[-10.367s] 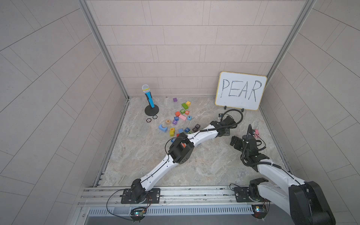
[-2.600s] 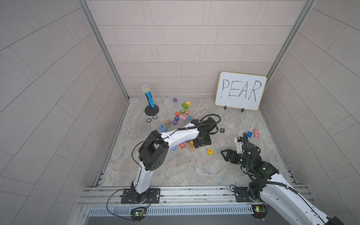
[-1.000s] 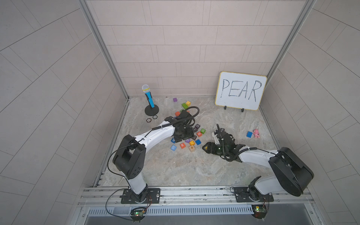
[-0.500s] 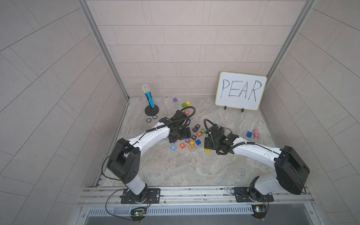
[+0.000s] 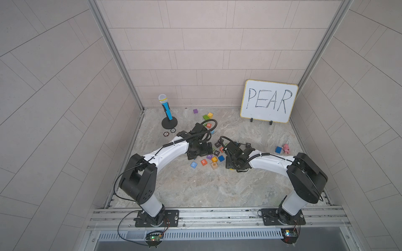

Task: Spell the uppercase word “pear” with letter blocks
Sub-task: Pick up the letter block from the center of the board.

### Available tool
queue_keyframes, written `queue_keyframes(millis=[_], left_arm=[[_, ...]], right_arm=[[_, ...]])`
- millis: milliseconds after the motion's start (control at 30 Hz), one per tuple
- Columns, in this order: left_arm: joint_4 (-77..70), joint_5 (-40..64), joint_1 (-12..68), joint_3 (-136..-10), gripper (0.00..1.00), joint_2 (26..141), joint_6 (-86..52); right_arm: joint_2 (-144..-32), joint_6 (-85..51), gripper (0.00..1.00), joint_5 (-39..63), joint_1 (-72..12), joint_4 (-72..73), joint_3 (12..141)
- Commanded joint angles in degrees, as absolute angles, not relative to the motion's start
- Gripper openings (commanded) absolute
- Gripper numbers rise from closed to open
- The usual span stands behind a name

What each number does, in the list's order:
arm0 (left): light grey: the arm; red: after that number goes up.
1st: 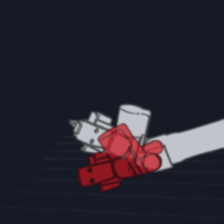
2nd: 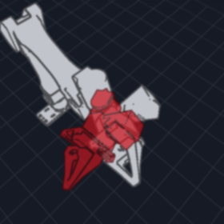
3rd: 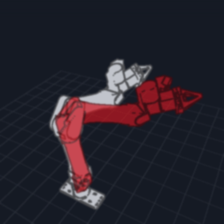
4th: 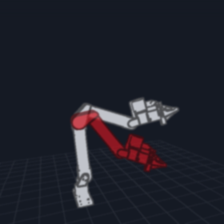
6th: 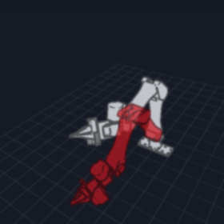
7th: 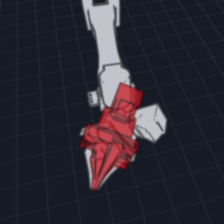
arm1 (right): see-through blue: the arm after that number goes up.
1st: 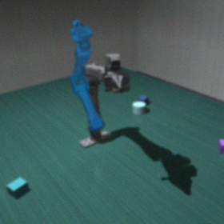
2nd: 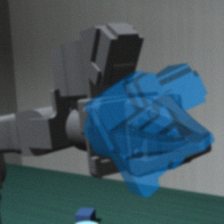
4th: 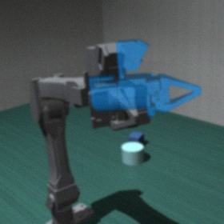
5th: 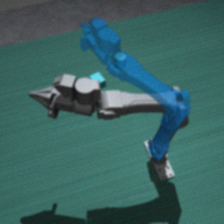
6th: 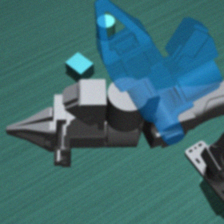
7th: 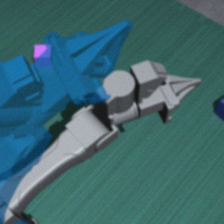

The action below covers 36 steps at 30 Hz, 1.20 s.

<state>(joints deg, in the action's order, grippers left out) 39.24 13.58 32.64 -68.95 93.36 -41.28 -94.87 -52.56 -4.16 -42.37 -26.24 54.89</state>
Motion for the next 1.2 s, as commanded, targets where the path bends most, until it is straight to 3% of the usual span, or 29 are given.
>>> queue_keyframes(millis=[0, 200, 767, 933, 1167], left_arm=[[39.5, 13.5, 32.5, -68.3, 1.0, 93.1, -40.6], [39.3, 13.6, 32.4, -68.4, 1.0, 93.4, -40.9], [40.9, 13.1, 32.5, -70.1, 1.0, 93.7, -40.0], [41.1, 14.4, 32.7, -72.1, 1.0, 93.6, -39.2], [41.3, 15.8, 33.9, -75.4, 1.0, 94.3, -38.5]], right_arm=[[-95.9, -53.5, 0.57, -3.9, -42.5, -27.2, 55.0], [-96.3, -53.4, 0.45, -4.2, -42.5, -26.7, 54.2], [-91.4, -49.6, 0.27, -7.6, -41.2, -30.3, 55.0], [-86.2, -43.5, 0.25, -10.8, -34.6, -36.0, 55.3], [-86.6, -31.1, 0.22, -8.5, -17.1, -35.1, 54.0]])
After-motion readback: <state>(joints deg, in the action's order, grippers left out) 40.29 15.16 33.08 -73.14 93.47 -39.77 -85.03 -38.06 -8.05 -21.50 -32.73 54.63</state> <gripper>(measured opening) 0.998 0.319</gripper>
